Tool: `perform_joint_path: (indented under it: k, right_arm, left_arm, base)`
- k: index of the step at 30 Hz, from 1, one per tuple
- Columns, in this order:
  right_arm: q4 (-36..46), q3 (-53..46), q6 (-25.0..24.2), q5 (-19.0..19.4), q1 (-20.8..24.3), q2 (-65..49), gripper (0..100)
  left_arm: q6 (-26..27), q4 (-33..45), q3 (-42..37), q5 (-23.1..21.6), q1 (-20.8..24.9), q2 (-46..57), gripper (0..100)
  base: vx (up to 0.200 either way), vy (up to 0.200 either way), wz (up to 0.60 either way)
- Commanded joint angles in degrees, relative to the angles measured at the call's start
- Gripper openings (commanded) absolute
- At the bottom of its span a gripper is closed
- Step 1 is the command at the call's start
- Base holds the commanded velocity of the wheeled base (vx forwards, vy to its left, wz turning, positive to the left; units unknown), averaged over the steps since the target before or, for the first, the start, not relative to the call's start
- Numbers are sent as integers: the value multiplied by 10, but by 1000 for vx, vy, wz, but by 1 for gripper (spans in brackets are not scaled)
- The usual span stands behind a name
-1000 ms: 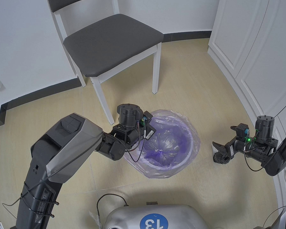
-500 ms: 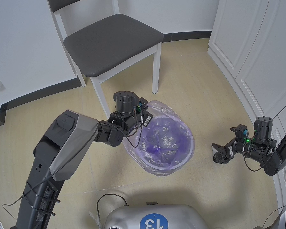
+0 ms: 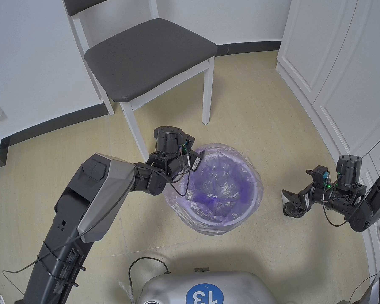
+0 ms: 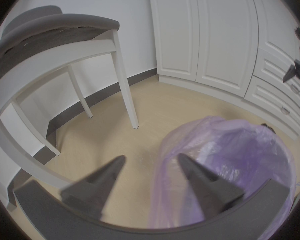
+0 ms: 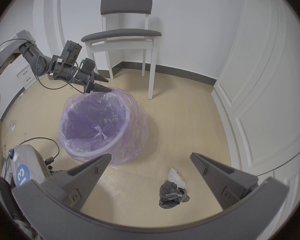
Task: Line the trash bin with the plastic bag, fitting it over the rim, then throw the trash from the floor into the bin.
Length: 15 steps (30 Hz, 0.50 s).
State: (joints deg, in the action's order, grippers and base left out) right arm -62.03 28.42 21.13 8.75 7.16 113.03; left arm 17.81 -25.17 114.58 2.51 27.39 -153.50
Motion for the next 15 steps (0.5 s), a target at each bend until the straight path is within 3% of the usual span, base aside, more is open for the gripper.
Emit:
perform_joint_path:
  k: [1, 15]
  right_arm:
    - [0, 1, 1, 0, -2, 3, 100]
    - [1, 9, 1, 0, -12, 15, 100]
  left_arm:
    - [-19, -8, 0, 1, -1, 15, 100]
    - [-23, -25, -81, 0, -30, 42, 100]
  base:
    - [0, 0, 0]
    - [0, 0, 0]
